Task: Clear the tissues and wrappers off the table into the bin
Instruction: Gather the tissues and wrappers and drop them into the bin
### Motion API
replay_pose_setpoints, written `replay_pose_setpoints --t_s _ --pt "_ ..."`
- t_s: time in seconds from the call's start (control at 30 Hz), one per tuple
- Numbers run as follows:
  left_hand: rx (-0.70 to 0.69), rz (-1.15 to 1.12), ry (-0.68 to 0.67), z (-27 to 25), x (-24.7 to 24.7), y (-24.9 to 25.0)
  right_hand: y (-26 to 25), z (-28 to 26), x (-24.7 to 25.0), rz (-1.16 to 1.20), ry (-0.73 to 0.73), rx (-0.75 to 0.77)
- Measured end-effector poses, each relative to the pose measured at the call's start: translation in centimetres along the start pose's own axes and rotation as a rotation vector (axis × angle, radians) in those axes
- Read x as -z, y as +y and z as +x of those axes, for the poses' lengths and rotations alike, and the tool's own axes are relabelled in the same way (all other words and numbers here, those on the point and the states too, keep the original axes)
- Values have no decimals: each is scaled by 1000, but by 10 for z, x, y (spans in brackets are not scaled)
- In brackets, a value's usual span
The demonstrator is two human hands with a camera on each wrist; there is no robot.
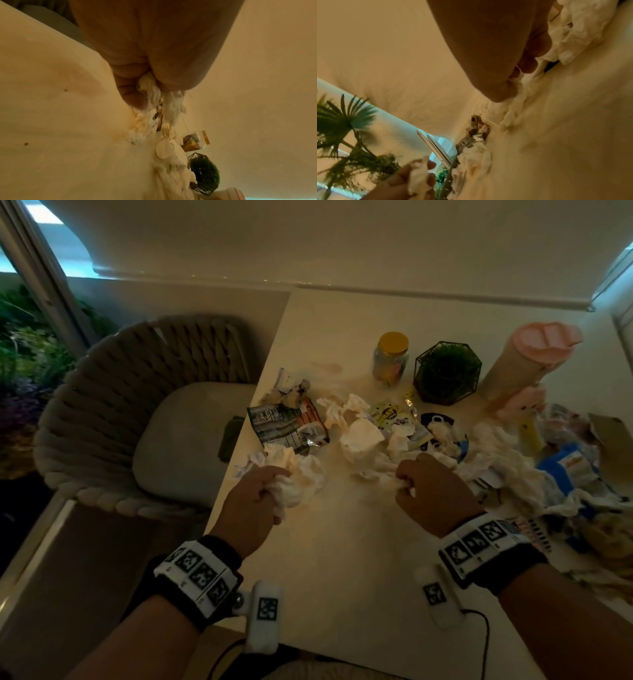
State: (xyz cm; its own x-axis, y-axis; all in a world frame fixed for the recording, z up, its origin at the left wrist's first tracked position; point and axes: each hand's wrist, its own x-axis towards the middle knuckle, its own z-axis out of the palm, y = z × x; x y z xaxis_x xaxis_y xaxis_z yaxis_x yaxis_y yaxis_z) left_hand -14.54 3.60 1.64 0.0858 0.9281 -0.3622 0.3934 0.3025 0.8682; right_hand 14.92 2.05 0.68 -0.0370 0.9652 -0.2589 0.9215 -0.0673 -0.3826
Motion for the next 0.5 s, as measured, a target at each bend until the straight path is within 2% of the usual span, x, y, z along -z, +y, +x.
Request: replay_pose_setpoints --t_s 0.07,0.13,0.2,0.3,0.4,0.5 --pt "11 40 97 6 4 -7 -1 -8 9 104 26 10" --pt "30 39 153 10 5 -10 1 -13 17 319 -24 -65" --pt "8 28 156 13 2 -9 2 -17 21 560 -79 -154" --pt "67 83 145 15 -6 -5 -3 -22 24 699 -48 -155" --pt "101 310 121 20 -15 -5 -16 -24 28 964 -63 -162" --pt "107 444 130 26 -28 0 -27 -26 27 1265 -182 -106"
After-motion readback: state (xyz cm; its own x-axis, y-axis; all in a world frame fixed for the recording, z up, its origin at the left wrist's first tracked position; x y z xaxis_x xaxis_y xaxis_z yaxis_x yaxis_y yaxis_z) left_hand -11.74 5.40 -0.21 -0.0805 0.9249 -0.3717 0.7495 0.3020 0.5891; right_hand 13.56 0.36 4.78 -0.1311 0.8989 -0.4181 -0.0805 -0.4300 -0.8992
